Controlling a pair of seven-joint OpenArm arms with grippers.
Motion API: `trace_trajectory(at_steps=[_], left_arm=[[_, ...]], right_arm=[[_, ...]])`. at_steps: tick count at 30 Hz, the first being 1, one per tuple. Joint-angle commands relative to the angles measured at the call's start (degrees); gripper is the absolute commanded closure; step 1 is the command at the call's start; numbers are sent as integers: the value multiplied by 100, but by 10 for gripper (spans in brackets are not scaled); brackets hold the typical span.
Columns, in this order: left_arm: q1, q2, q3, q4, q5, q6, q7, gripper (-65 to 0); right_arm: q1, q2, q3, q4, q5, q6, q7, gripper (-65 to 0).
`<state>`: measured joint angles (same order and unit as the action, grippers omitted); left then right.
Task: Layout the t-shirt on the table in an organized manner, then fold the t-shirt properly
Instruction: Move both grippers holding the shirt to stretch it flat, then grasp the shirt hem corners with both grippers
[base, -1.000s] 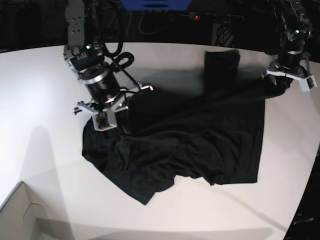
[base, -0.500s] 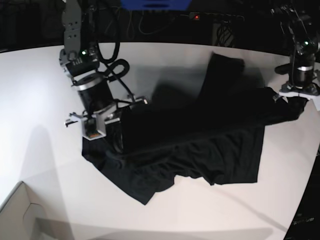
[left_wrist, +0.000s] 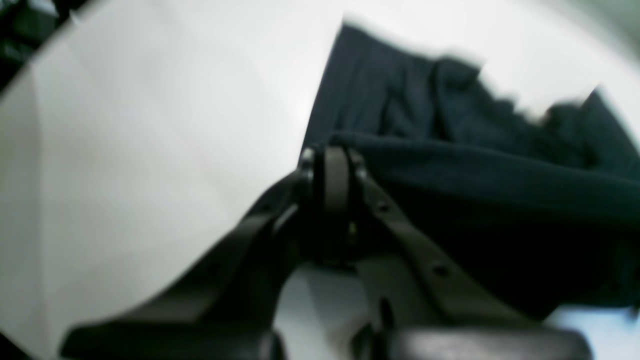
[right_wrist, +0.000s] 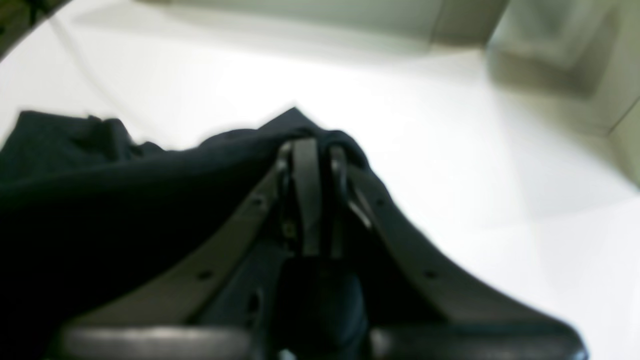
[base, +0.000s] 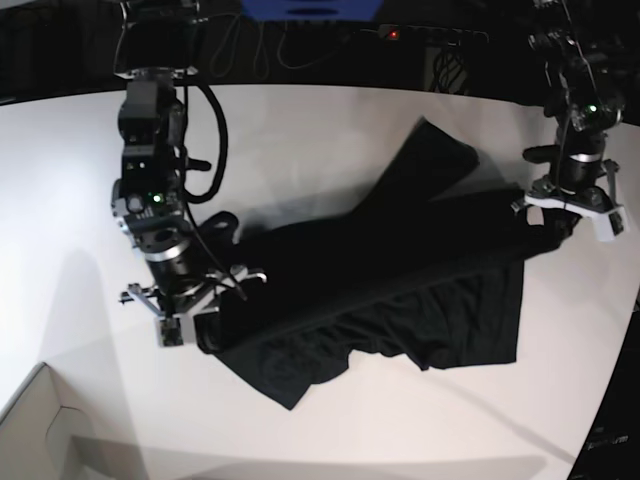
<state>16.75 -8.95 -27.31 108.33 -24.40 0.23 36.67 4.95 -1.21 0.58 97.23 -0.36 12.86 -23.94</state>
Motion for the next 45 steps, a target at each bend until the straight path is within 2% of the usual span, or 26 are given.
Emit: trace_trajectory(at_steps=[1, 5, 9, 16, 24, 28, 30, 33, 36, 42, 45], left_arm=[[-141, -32, -7, 55, 141, -27, -14, -5], [-370, -15, -16, -104, 502, -36, 733, -5], [-528, -32, -16, -543, 678, -45, 1287, -5], [-554, -76, -16, -1493, 774, -45, 1358, -5], [-510, -68, -7, -1976, 774, -45, 1402, -5], [-537, -94, 327, -2495, 774, -45, 1410, -5], [-546, -243, 643, -2724, 774, -45, 1410, -5], [-546, -323, 1109, -2899, 774, -45, 1402, -5], [-537, -323, 1241, -2917, 774, -45, 1402, -9], [-554, -296, 1276, -2952, 757, -45, 1402, -14], [-598, -191, 1276, -2952, 757, -10, 1402, -80]], right_arm=[[169, -15, -1, -101, 40, -7, 175, 0], [494, -24, -1, -919, 32, -16, 104, 0], [810, -6, -1, -1719, 32, -25, -406, 0], [863, -6, -10, -2492, 32, -42, -450, 0], [696, 108, -1, -2985, 32, -51, -450, 0], [555, 117, -10, -2976, 32, -51, -520, 0], [494, 117, -10, -2967, 32, -42, -687, 0], [371, 143, -10, -2862, 32, -16, -907, -51], [-51, 196, -18, -2220, 40, -16, -889, -114], [-877, 170, -27, -734, 40, -16, -898, -156], [-1264, 126, -45, -286, 67, -16, -898, -178]])
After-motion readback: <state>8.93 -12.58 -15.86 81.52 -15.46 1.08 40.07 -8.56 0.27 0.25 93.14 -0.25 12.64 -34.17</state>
